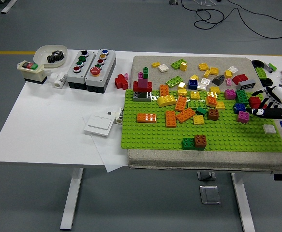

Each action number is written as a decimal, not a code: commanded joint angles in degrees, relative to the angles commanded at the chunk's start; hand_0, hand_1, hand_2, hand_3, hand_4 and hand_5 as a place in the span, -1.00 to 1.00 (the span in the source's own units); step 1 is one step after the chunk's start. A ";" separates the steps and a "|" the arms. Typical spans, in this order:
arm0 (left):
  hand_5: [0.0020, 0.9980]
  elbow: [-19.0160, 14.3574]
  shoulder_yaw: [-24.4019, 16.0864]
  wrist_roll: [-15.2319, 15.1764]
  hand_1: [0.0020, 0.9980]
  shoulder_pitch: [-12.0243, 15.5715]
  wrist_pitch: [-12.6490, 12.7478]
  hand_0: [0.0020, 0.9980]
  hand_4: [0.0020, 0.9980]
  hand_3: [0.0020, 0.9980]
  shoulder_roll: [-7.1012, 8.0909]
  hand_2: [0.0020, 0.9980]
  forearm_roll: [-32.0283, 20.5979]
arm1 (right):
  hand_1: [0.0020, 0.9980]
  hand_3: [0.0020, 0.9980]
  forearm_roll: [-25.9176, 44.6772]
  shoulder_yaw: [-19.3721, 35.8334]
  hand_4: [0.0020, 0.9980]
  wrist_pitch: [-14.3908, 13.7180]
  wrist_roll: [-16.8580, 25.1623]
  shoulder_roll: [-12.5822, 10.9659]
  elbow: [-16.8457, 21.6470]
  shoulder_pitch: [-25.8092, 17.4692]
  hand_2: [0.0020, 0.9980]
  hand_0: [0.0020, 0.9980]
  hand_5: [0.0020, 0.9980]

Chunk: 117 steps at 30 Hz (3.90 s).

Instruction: Pick up the brick,pile it on top of brick,press brick,pick up the brick,pile it on top of brick,press brick

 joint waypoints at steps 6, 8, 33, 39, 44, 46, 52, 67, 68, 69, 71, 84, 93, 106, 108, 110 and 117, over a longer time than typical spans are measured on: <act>0.48 -0.02 0.08 -0.01 0.49 0.03 0.08 0.47 0.53 0.29 0.02 0.55 -0.19 | -0.73 0.26 -11.55 -2.78 0.78 0.21 -0.56 1.17 -1.60 1.97 -0.58 -0.62 -0.36; 0.48 -0.04 0.04 0.06 0.49 0.05 0.07 0.47 0.53 0.29 0.04 0.55 -0.07 | -0.73 0.26 -16.76 -3.75 0.78 0.15 -0.87 1.84 -2.87 2.79 -0.58 -0.62 -0.36; 0.45 -0.05 -0.38 0.38 0.48 -0.02 0.07 0.47 0.52 0.28 0.17 0.55 0.63 | -0.77 0.18 -21.74 -3.28 0.81 -0.20 -3.17 4.89 -7.82 4.47 -0.60 -0.66 -0.30; 0.45 -0.08 -0.31 0.34 0.48 -0.07 0.14 0.47 0.52 0.28 0.23 0.55 0.54 | -0.76 0.17 -17.77 -3.21 0.82 1.49 -5.43 6.57 -9.25 5.15 -0.60 -0.65 -0.26; 0.45 -0.09 -0.33 0.36 0.49 -0.12 0.17 0.47 0.52 0.28 0.25 0.55 0.56 | -0.77 0.16 -15.72 -2.93 0.87 1.59 -6.73 7.31 -10.04 5.41 -0.61 -0.65 -0.20; 0.44 -0.09 -0.37 0.39 0.48 -0.12 0.18 0.47 0.51 0.27 0.25 0.55 0.58 | -0.76 0.14 -15.11 -2.84 0.91 1.57 -7.05 7.53 -10.28 5.47 -0.61 -0.65 -0.12; 0.43 -0.12 -0.43 0.46 0.48 -0.12 0.19 0.47 0.51 0.27 0.26 0.55 0.70 | -0.77 0.15 -13.29 -2.71 0.94 2.21 -8.01 7.98 -10.51 5.57 -0.62 -0.65 -0.04; 0.43 -0.09 -0.62 0.59 0.48 -0.13 0.26 0.47 0.51 0.27 0.32 0.55 0.98 | -0.76 0.18 -13.10 -1.11 0.95 5.97 -9.42 7.38 -8.13 5.56 -0.61 -0.64 -0.04; 0.43 -0.10 -0.61 0.60 0.48 -0.12 0.26 0.47 0.51 0.27 0.32 0.55 0.99 | -0.76 0.18 -13.06 -1.11 0.95 5.60 -9.45 7.61 -8.35 5.60 -0.61 -0.64 -0.04; 0.43 -0.11 -0.60 0.60 0.48 -0.11 0.25 0.47 0.51 0.27 0.33 0.55 1.00 | -0.76 0.18 -13.04 -1.10 0.95 5.31 -9.48 7.79 -8.54 5.62 -0.61 -0.64 -0.04; 0.43 -0.12 -0.63 0.63 0.48 -0.08 0.28 0.47 0.51 0.27 0.33 0.55 1.05 | -0.76 0.19 -13.25 -1.07 0.98 4.24 -9.64 8.37 -9.26 5.68 -0.61 -0.63 -0.01; 0.43 -0.25 -1.09 0.97 0.48 0.06 0.29 0.47 0.51 0.26 0.34 0.55 1.87 | -0.77 0.12 -13.39 -1.01 0.96 -0.51 -10.34 10.74 -11.61 5.52 -0.61 -0.65 0.05; 0.43 -0.32 -1.09 1.03 0.48 -0.02 0.31 0.47 0.51 0.26 0.41 0.55 1.96 | -0.78 0.08 -13.79 -1.50 0.92 -2.70 -10.47 11.60 -12.41 5.40 -0.62 -0.66 0.05; 0.43 -0.31 -0.91 0.95 0.48 -0.26 0.37 0.47 0.51 0.26 0.39 0.55 1.53 | -0.80 -0.01 -15.49 -2.03 0.72 -5.35 -10.21 11.77 -12.97 5.56 -0.66 -0.69 -0.06; 0.43 -0.31 -0.86 0.91 0.48 -0.26 0.38 0.47 0.50 0.26 0.38 0.55 1.46 | -0.80 -0.03 -15.65 -2.08 0.67 -5.39 -10.09 11.73 -13.12 5.51 -0.67 -0.69 -0.14; 0.43 -0.31 -0.85 0.90 0.48 -0.28 0.39 0.47 0.50 0.26 0.37 0.55 1.44 | -0.80 -0.03 -15.83 -2.14 0.67 -5.50 -9.97 11.70 -13.24 5.45 -0.67 -0.69 -0.14; 0.42 -0.30 -0.91 0.92 0.48 -0.37 0.39 0.47 0.50 0.26 0.33 0.55 1.56 | -0.82 -0.04 -16.22 -2.22 0.65 -5.76 -9.19 11.64 -13.42 5.33 -0.67 -0.69 -0.21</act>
